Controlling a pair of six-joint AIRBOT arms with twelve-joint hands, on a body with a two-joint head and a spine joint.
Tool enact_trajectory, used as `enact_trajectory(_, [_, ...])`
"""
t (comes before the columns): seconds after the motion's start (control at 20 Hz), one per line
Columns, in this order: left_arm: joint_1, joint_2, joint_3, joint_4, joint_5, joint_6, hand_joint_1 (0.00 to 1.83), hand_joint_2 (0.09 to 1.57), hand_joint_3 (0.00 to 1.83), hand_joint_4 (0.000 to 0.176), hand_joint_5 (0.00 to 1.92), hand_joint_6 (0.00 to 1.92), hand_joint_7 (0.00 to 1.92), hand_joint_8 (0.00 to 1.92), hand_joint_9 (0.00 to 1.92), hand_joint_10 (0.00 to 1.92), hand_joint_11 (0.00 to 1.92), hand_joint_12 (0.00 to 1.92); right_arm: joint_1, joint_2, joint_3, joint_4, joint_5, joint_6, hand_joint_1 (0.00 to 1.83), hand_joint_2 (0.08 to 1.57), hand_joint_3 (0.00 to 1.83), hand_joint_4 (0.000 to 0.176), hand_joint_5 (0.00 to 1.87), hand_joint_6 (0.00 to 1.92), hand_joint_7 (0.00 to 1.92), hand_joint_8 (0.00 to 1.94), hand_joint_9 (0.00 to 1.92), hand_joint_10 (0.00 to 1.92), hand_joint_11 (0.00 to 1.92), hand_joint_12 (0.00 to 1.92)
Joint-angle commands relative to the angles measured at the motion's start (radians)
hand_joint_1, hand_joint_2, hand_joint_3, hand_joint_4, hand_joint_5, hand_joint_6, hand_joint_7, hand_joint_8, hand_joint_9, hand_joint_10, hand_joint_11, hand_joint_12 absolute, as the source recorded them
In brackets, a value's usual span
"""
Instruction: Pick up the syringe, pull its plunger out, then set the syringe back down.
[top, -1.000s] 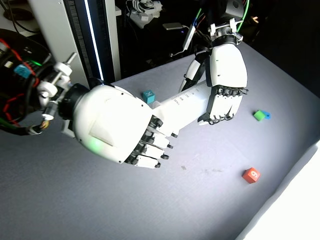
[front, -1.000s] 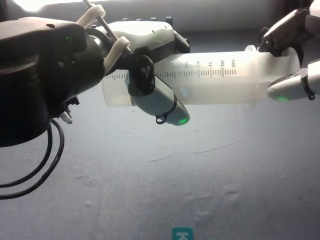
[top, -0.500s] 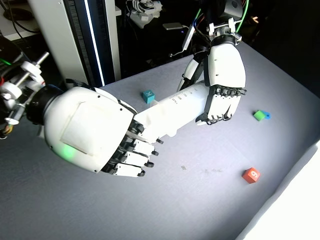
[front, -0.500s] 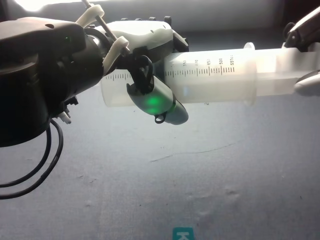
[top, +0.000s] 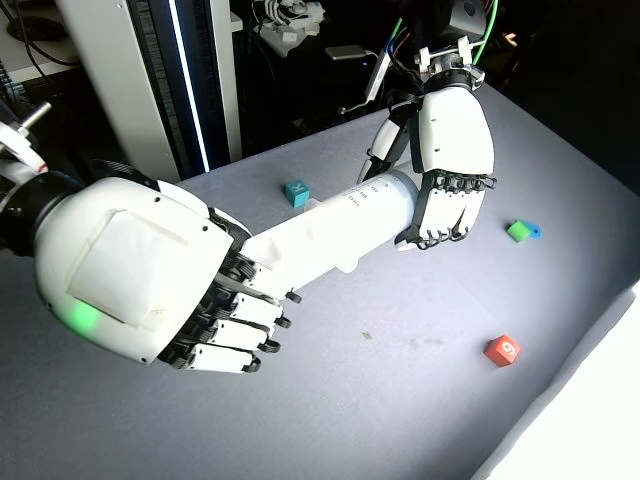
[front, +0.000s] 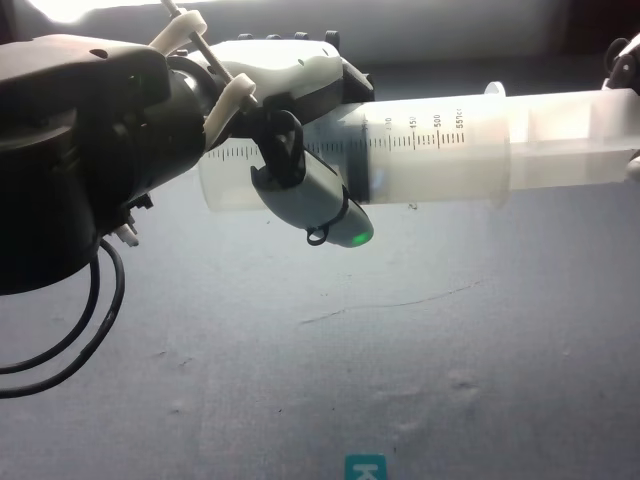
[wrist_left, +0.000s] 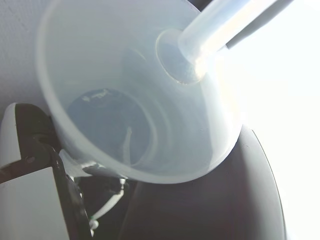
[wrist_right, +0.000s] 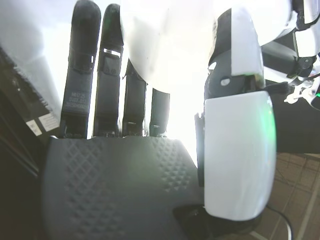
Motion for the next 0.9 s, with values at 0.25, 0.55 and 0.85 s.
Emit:
enact_trajectory(0.25, [0.003,0.014,0.004,0.048,-0.051,0.027,1.22,1.17,0.0,0.0,0.9,0.98,0.87,1.36,0.77,1.25,0.54,1.51,0.011,0.044,0.015,0.022,0.148,0.009,1.37,1.13,0.0,0.0,0.97,0.93,0.93,1.09,0.82,1.29,0.64,1.3])
enact_trajectory(0.55, [0.002,0.014,0.002,0.048,-0.051,0.027,1.22,1.17,0.0,0.0,0.89,0.99,0.87,1.36,0.76,1.25,0.54,1.52,0.01,0.064,0.015,0.022,0.147,0.015,1.37,1.13,0.0,0.0,1.0,0.92,0.92,1.08,0.83,1.27,0.61,1.28])
enact_trajectory(0.85, [0.002,0.014,0.001,0.048,-0.052,0.027,1.22,1.16,0.0,0.0,0.9,0.98,0.92,1.28,0.82,1.16,0.57,1.46,0.01,0.075,0.015,0.022,0.147,0.024,1.37,1.13,0.0,0.0,0.97,1.02,0.93,1.02,0.83,1.26,0.6,1.29])
